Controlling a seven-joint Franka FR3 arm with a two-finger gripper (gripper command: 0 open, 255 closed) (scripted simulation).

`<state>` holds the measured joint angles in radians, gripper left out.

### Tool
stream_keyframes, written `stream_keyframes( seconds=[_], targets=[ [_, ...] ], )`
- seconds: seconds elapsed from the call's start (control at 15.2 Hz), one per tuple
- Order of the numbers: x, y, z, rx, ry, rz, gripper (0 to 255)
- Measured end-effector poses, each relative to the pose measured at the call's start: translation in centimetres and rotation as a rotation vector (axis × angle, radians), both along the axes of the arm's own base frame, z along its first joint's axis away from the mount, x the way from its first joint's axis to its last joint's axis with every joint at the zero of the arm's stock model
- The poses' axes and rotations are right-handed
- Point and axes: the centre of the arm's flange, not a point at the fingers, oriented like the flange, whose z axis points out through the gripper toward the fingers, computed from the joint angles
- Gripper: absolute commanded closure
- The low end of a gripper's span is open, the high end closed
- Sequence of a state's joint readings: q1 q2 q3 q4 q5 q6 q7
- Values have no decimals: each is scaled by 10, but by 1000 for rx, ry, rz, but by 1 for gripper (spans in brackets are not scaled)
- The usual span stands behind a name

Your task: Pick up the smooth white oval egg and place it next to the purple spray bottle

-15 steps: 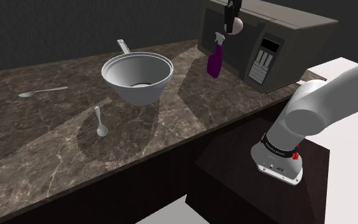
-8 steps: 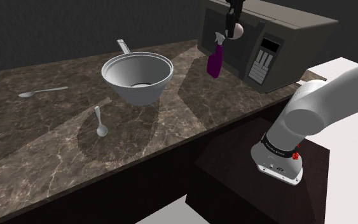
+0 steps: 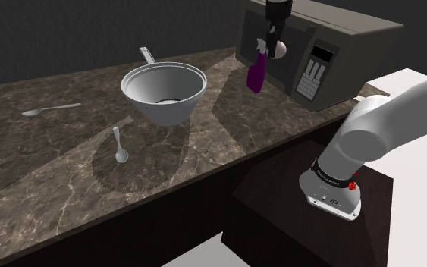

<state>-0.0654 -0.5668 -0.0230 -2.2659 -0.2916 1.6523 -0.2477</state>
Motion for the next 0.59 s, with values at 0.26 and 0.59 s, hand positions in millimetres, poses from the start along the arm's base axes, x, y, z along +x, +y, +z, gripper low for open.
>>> stream_keyframes(
  seconds=[0.26, 0.59],
  targets=[
    [1, 0, -21, 0, 0, 0, 255],
    [2, 0, -46, 0, 0, 0, 255]
  ],
)
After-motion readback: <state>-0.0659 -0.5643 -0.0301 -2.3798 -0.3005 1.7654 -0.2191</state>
